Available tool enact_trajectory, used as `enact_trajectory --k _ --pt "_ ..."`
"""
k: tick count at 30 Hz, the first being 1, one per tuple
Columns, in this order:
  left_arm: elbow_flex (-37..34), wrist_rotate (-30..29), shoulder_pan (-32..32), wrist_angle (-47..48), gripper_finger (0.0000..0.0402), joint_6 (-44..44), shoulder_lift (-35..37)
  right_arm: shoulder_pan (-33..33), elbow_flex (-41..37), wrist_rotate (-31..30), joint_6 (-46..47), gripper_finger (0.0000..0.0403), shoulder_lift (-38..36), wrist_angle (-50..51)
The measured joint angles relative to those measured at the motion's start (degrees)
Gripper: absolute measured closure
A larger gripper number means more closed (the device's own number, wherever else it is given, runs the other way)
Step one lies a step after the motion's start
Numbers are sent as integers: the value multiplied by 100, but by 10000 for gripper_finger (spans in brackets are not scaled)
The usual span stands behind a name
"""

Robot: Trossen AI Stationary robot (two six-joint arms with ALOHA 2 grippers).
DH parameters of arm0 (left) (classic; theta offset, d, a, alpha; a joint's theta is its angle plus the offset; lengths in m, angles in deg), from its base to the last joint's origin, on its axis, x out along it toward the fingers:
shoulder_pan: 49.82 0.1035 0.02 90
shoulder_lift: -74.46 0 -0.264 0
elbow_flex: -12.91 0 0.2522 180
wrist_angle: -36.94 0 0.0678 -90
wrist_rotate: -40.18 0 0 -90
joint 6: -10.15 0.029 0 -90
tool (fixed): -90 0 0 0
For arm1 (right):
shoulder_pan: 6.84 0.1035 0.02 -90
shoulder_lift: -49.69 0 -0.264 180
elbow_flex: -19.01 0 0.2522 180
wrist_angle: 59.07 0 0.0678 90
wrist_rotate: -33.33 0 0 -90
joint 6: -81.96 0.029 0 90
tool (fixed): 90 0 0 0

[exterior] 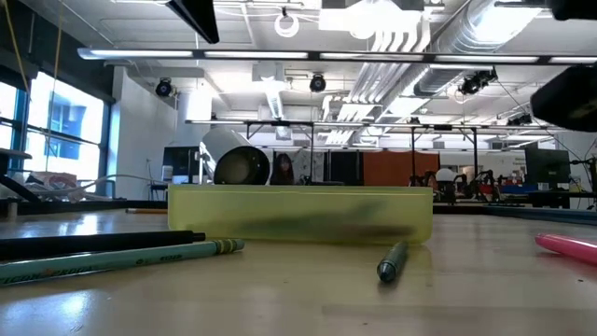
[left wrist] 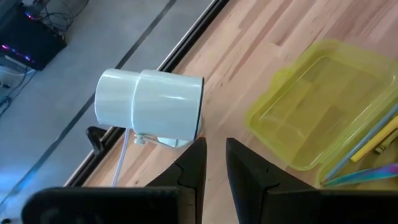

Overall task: Pick & place school supplies into a supply box
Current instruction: Put the green crayon into the supply box

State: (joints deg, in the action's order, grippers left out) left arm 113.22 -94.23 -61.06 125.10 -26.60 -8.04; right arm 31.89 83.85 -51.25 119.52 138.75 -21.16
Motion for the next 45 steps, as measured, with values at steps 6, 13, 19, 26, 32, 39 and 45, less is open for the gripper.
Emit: enact_trajectory --k 6,13,19,26,32,39,45 --pt "0 -1 0 -86 305 29 0 354 226 -565 400 300 402 -47" --pt "0 147 0 -82 305 44 -2 360 368 -725 372 300 912 8" --pt "0 289 0 -76 305 46 -2 357 368 -684 487 300 1100 -76" --pt "0 313 0 -76 305 46 -2 394 383 -694 446 300 1346 -213" --pt "0 339 0 -76 305 46 -2 464 394 -1156 198 325 1510 114" --pt "0 341 0 -78 305 46 -2 372 397 -1291 236 383 1522 321" --pt "0 315 0 -80 305 46 -2 170 374 -1055 -220 397 1400 353"
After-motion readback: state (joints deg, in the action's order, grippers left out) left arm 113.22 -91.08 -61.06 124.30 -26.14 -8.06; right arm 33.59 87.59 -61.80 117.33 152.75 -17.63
